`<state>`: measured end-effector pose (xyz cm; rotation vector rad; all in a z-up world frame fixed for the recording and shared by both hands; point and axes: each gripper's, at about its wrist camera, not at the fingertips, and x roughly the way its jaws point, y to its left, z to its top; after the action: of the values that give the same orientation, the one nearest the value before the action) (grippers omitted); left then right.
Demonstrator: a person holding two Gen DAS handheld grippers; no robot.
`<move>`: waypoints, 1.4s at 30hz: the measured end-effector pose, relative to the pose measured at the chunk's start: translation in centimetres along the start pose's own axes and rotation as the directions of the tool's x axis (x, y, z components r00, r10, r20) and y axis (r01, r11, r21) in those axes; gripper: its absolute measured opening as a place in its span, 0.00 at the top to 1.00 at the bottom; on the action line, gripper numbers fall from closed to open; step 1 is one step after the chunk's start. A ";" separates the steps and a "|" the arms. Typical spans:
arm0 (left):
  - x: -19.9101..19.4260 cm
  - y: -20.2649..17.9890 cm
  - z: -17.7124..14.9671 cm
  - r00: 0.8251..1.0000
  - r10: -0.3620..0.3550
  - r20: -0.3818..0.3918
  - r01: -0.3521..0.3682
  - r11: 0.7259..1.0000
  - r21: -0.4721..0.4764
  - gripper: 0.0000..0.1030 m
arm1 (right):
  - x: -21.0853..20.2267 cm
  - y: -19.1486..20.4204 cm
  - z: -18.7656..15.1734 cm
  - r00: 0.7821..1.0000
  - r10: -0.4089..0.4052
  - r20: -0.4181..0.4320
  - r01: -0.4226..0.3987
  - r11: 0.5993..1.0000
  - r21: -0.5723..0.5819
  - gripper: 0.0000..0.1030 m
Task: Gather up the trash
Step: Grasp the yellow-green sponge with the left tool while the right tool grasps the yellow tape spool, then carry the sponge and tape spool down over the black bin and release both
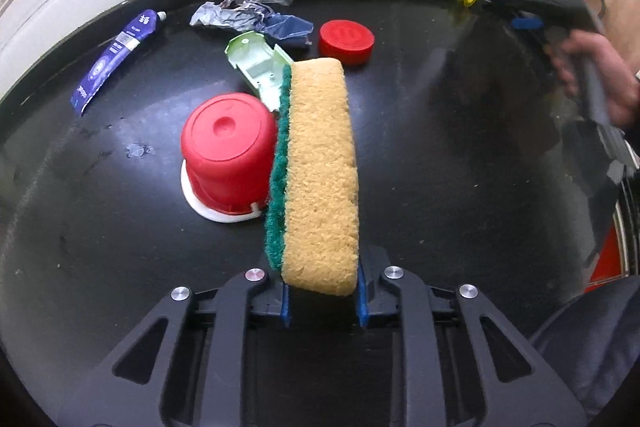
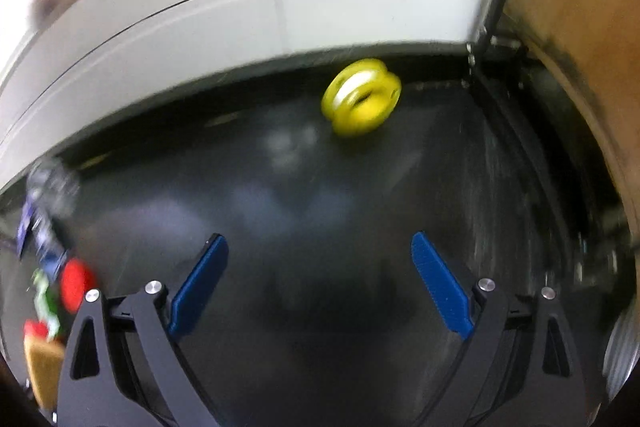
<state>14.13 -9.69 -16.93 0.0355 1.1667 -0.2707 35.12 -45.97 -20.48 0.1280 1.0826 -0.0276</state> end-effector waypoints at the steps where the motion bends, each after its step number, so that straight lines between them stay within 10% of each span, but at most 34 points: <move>1: -0.1 -0.1 0.1 1.000 -0.002 -0.001 0.002 1.000 -0.003 0.79 | 1.0 -0.4 1.1 1.000 -0.005 0.010 0.006 1.000 -0.004 0.13; 8: -1.1 0.1 1.0 1.000 -0.009 0.009 0.010 0.999 -0.032 0.79 | 6.1 -2.2 5.8 1.000 -0.017 0.004 0.017 1.000 0.004 0.13; 11: -1.5 -0.1 1.4 1.000 -0.003 0.016 0.004 1.000 -0.030 0.79 | 6.8 -2.4 6.2 1.000 0.013 -0.012 -0.013 1.000 -0.001 0.47; 14: -2.0 -0.2 1.5 1.000 0.000 0.025 0.001 0.999 -0.036 0.79 | 6.3 -2.2 5.9 0.999 0.038 -0.020 -0.038 0.999 -0.019 0.48; 26: -6.3 0.1 0.3 0.994 0.032 0.109 -0.028 0.999 -0.042 0.79 | -3.5 3.0 -2.2 0.991 0.130 -0.003 -0.129 0.980 -0.153 0.48; 42: -14.9 5.9 -6.6 0.968 0.188 0.165 -0.153 0.967 -0.205 0.79 | -19.0 23.0 -15.4 0.929 0.366 -0.049 -0.349 0.825 -0.445 0.48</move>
<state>4.13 -0.03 -6.62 -0.0562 0.9944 -0.0072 14.64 -22.11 -8.73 -0.0882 0.9857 0.5584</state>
